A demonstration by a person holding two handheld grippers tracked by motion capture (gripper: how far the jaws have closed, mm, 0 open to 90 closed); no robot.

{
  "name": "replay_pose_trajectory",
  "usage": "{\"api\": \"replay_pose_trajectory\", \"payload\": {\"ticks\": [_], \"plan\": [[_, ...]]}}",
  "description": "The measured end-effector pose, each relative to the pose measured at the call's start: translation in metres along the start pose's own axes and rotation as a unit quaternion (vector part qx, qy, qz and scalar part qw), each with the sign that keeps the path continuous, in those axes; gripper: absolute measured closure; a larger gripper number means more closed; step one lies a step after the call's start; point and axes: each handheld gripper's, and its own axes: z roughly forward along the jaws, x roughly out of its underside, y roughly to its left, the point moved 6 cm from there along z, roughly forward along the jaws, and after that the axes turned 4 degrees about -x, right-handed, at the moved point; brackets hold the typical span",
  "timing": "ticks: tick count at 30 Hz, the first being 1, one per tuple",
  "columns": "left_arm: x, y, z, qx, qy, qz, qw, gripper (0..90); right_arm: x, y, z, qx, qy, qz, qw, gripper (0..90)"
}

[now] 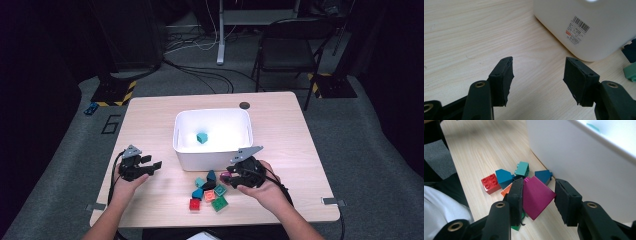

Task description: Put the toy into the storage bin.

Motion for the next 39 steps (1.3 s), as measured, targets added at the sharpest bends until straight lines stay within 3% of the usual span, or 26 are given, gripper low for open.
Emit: {"api": "replay_pose_trajectory", "payload": {"ticks": [12, 22, 30, 39], "plan": [[0.0, 0.0, 0.0, 0.001, 0.0, 0.002, 1.0, 40.2, -0.026, 0.004, -0.031, -0.011, -0.015, -0.005, 0.9998, 59.2], [0.0, 0.0, 0.0, 0.0, -0.005, 0.0, 1.0, 40.2, -0.054, -0.002, -0.05, -0.003, -0.024, -0.013, 0.9996, 59.2], [0.0, 0.0, -0.001, 0.003, 0.001, 0.002, 1.0, 40.2, -0.077, -0.014, -0.052, 0.007, -0.031, -0.016, 0.9994, 59.2], [0.0, 0.0, -0.001, 0.002, -0.002, 0.0, 1.0, 40.2, -0.096, -0.035, -0.04, 0.024, -0.033, -0.007, 0.9991, 59.2]]}}
